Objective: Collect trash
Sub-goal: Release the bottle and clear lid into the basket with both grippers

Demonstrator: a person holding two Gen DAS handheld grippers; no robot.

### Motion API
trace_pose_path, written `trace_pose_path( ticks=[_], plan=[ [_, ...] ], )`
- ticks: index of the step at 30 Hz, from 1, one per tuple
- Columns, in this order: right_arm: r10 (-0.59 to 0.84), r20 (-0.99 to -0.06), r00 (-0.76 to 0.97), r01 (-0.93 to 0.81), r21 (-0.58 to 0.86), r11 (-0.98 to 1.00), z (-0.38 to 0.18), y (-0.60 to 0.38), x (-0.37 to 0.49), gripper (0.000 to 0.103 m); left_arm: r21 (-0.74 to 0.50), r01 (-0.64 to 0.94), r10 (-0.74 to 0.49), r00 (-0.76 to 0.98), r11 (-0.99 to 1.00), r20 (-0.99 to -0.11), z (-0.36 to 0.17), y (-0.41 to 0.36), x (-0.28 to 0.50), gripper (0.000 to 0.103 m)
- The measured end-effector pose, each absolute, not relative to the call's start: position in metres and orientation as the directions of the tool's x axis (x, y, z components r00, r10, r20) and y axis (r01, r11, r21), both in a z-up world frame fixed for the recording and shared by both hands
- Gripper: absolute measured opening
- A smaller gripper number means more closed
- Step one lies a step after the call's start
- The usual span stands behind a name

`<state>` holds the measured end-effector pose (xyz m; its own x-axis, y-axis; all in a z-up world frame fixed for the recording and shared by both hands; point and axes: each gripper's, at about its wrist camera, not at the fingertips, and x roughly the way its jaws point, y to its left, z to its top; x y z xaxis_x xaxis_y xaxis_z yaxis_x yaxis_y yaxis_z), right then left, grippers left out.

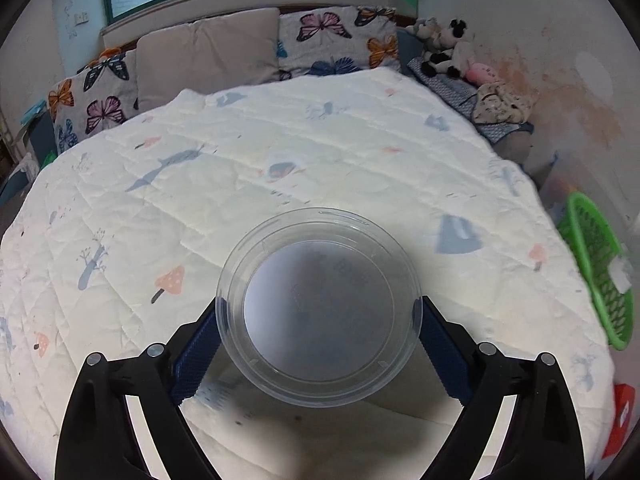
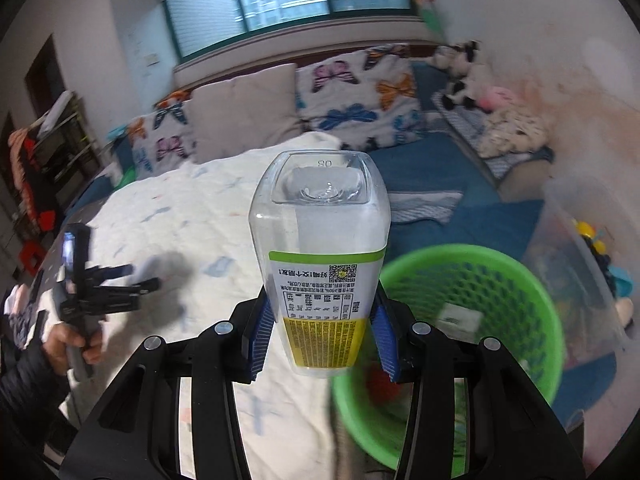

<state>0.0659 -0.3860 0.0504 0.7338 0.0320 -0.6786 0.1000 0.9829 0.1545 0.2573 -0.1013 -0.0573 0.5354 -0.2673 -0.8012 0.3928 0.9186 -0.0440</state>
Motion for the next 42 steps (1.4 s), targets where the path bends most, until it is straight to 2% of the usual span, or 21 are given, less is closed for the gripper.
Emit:
trace_pose_path(
  ticks=[9,18,21,24,36,42],
  plan=[
    [-0.106,-0.722,0.683,0.246,0.091,0.965,0.020,-0.436,0.037,0.045,-0.072,0.488,-0.364,0.537,0.870,-0.761,-0.021,-0.145,0.221,0.089],
    [-0.074,-0.801,0.594,0.276,0.116,0.954,-0.032,-0.456,0.038,0.046,-0.077,0.600,-0.454,0.510,0.796,-0.731,0.007,-0.208,0.185,0.089],
    [-0.048,-0.816,0.577,0.292,0.151,0.944,-0.046,-0.465,0.035,0.051,-0.079,0.630,-0.477,0.493,0.772,-0.728,0.011,-0.228,0.176,0.089],
    [-0.052,-0.814,0.579,0.304,0.156,0.940,-0.050,-0.471,0.031,0.062,-0.068,0.665,-0.493,0.477,0.744,-0.728,0.013,-0.252,0.166,0.089],
    [-0.072,-0.770,0.634,0.323,0.179,0.929,-0.032,-0.490,-0.007,0.062,-0.062,0.744,-0.519,0.402,0.665,-0.755,-0.002,-0.331,0.142,0.089],
    [-0.074,-0.742,0.666,0.324,0.199,0.925,-0.022,-0.492,-0.025,0.065,-0.067,0.752,-0.508,0.374,0.656,-0.776,-0.014,-0.354,0.139,0.090]
  ],
)
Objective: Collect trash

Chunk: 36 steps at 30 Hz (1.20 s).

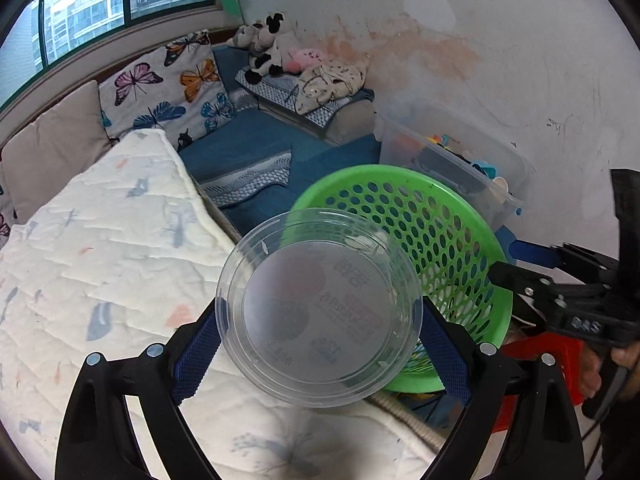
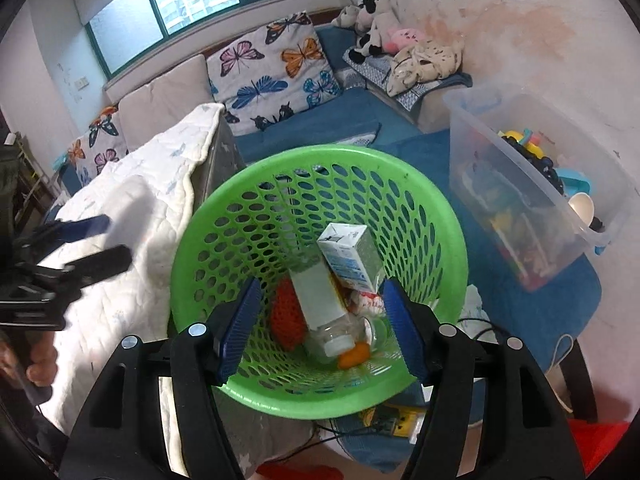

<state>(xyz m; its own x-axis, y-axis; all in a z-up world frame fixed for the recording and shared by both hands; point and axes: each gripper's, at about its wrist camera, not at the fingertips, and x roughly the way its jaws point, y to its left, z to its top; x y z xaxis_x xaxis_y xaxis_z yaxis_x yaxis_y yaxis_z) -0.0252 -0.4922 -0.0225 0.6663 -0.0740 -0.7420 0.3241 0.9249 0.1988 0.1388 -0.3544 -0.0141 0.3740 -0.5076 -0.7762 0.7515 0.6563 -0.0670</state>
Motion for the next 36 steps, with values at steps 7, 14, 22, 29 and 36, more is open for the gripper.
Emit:
trace_pose_path(
  ticks=[7,14,22,29,36],
  plan=[
    [-0.089,-0.720,0.688,0.319,0.191,0.928,-0.018,-0.483,-0.037,0.070,-0.088,0.757,-0.498,0.333,0.648,-0.801,-0.029,-0.374,0.135,0.090],
    [-0.088,-0.723,0.685,0.334,0.205,0.920,-0.028,-0.484,-0.045,0.070,-0.097,0.757,-0.486,0.310,0.646,-0.817,-0.038,-0.384,0.132,0.091],
    [-0.075,-0.735,0.674,0.354,0.232,0.906,-0.037,-0.483,-0.051,0.070,-0.113,0.757,-0.497,0.301,0.644,-0.814,-0.036,-0.382,0.129,0.093],
    [-0.071,-0.727,0.683,0.341,0.232,0.911,-0.032,-0.471,-0.055,0.070,-0.084,0.741,-0.492,0.352,0.666,-0.797,-0.024,-0.361,0.123,0.093],
    [-0.078,-0.712,0.698,0.310,0.202,0.929,-0.023,-0.447,-0.053,0.074,-0.049,0.688,-0.454,0.422,0.724,-0.785,-0.011,-0.321,0.124,0.094]
  ],
)
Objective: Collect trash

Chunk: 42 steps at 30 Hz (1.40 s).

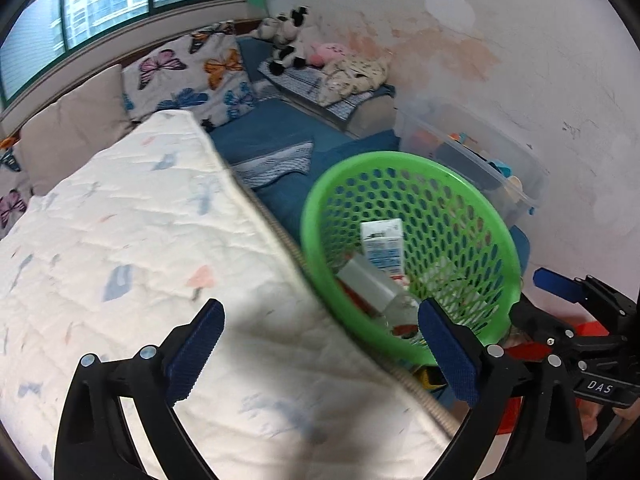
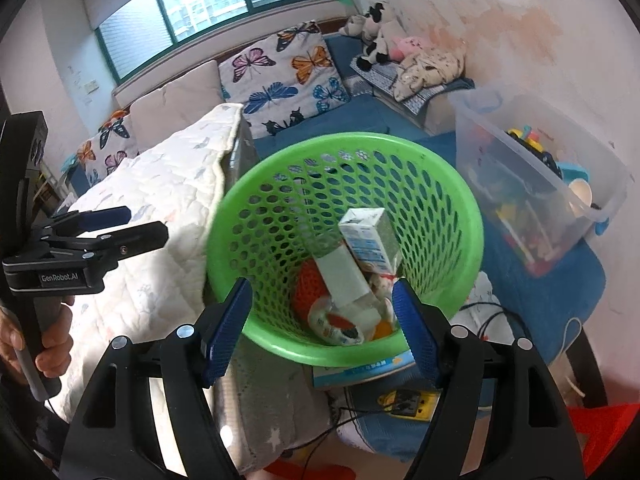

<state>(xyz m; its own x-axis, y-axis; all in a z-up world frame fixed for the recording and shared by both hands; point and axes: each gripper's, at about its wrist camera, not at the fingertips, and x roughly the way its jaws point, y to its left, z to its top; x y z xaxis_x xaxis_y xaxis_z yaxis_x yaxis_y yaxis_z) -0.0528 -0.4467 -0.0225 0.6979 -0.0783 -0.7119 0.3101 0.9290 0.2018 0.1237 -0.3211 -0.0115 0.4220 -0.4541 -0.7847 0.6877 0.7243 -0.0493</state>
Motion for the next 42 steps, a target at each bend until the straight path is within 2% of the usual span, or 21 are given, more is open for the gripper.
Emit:
trace_pose_path(
  ticks=[16,28,42],
  plan=[
    [-0.020,-0.695,0.718,0.177,0.155,0.972,-0.006,-0.362,-0.031,0.088,0.001,0.540,-0.361,0.563,0.841,-0.744,0.008,-0.211,0.121,0.095],
    [0.036,-0.676,0.736,0.087,0.148,0.985,0.005,-0.309,-0.016,0.092,-0.002,0.399,-0.280,0.640,0.917,-0.715,0.011,-0.129,0.109,0.095],
    [0.065,-0.673,0.737,0.032,0.131,0.991,0.008,-0.272,-0.004,0.095,-0.006,0.285,-0.203,0.668,0.958,-0.716,0.003,-0.077,0.095,0.095]
  ],
)
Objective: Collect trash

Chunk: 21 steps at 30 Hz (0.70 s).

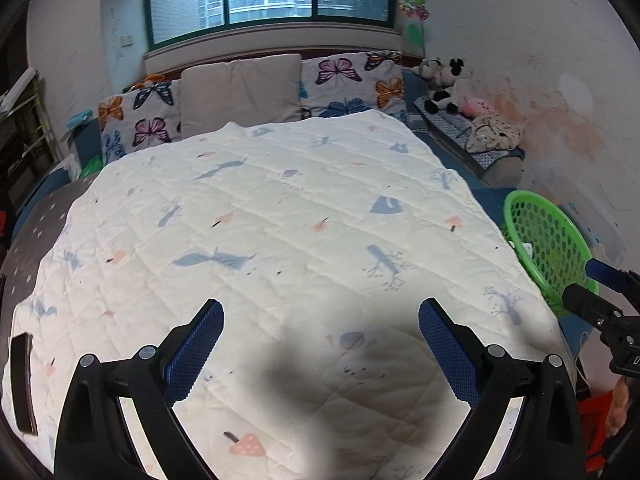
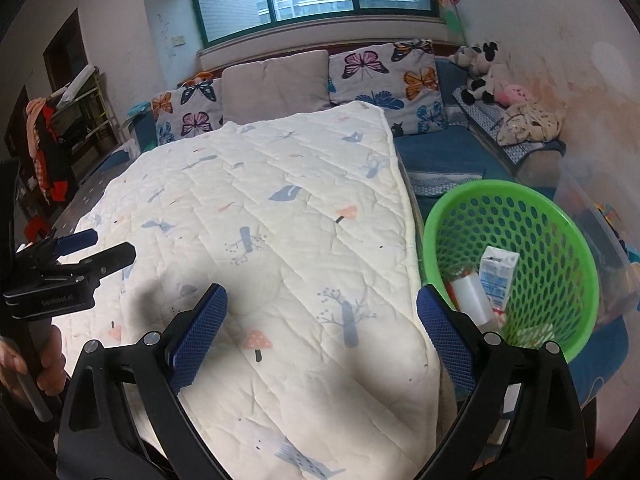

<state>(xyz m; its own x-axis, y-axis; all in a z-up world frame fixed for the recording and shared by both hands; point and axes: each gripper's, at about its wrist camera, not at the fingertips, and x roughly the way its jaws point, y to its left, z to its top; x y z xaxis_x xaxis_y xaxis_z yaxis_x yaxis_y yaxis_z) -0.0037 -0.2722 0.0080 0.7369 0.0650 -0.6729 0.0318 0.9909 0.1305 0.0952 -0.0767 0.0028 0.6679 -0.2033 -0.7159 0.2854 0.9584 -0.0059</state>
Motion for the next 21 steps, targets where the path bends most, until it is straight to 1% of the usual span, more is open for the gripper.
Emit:
trace_pose_path(
  ticks=[14,16,21],
  plan=[
    [0.090,-0.672,0.735,-0.020,0.111,0.994,0.006,-0.246,0.008,0.096,0.000,0.212,-0.147,0.679,0.977,-0.719,-0.001,-0.047,0.088,0.095],
    [0.086,-0.671,0.737,-0.024,0.102,0.995,0.006,-0.244,0.009,0.098,0.008,0.204,-0.136,0.681,0.979,-0.720,-0.001,-0.045,0.087,0.095],
    [0.091,-0.670,0.737,-0.034,0.099,0.995,0.004,-0.240,0.012,0.098,0.027,0.188,-0.111,0.687,0.982,-0.718,-0.002,-0.040,0.084,0.095]
  ],
)
